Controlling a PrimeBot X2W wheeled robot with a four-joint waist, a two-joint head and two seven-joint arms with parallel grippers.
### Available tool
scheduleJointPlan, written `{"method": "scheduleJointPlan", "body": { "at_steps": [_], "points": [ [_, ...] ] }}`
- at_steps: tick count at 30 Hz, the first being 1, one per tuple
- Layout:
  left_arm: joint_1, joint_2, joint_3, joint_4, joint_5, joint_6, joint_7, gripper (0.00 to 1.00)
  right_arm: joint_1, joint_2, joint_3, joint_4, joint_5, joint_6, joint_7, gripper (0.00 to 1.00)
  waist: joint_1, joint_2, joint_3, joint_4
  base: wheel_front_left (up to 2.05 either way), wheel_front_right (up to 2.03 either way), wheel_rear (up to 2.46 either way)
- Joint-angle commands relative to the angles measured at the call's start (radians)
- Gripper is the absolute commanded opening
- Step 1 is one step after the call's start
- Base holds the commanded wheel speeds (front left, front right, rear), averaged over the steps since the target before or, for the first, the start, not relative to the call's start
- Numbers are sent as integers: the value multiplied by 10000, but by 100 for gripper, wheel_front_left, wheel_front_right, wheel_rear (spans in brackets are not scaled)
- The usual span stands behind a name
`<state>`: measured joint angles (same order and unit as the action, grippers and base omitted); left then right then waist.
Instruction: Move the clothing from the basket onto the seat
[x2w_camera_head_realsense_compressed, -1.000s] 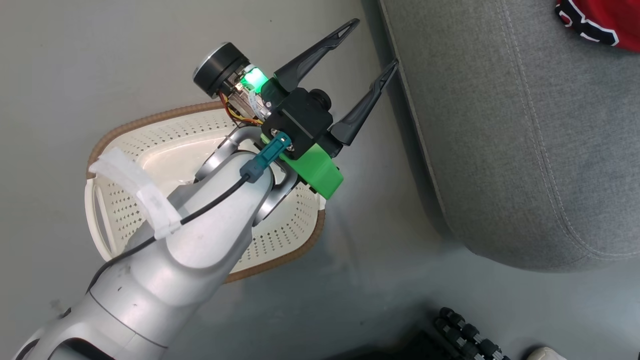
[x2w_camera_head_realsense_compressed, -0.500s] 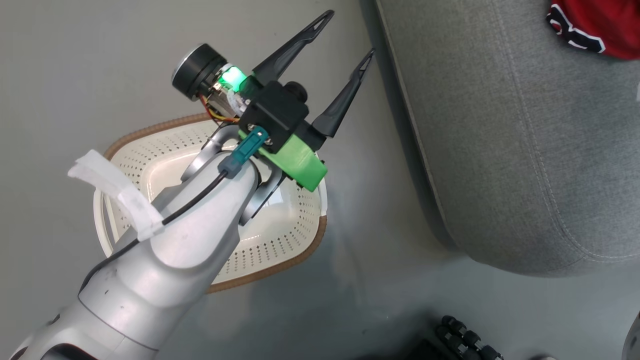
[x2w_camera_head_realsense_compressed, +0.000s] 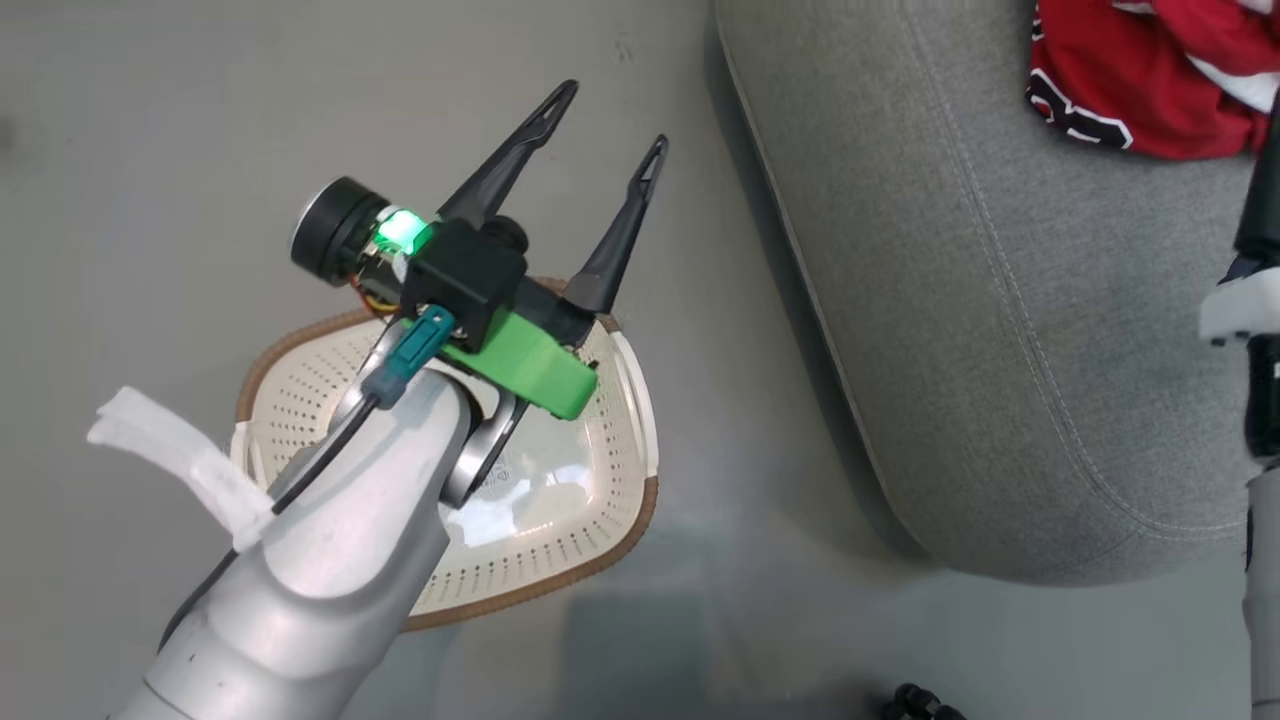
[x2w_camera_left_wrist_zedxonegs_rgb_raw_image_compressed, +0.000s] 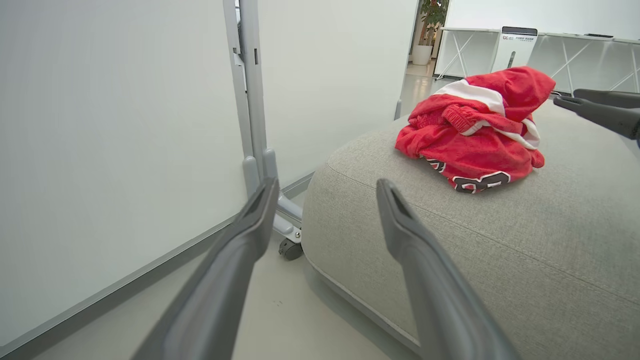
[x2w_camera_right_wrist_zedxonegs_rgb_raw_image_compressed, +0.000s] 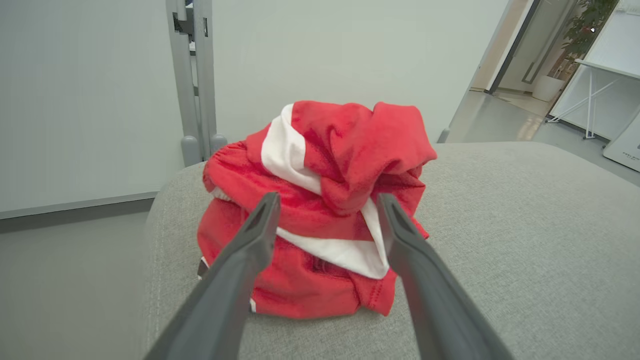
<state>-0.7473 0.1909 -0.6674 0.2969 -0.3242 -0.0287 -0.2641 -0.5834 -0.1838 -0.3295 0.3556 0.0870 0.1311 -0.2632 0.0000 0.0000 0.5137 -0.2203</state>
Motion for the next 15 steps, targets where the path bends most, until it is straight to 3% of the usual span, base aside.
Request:
{"method": "scheduleJointPlan", "body": {
  "at_steps": [1, 15],
  "points": [
    [299, 81, 172, -61, -102, 38, 1, 100, 308, 25, 132, -159, 7, -7, -23, 100, 0, 0, -502, 185, 0, 0, 0],
    [2576, -110, 2485, -497, 6, 74, 0, 100, 1591, 608, 1872, -1466, 358, -7, -22, 100, 0, 0, -2041, 1124, 0, 0, 0]
  ]
}}
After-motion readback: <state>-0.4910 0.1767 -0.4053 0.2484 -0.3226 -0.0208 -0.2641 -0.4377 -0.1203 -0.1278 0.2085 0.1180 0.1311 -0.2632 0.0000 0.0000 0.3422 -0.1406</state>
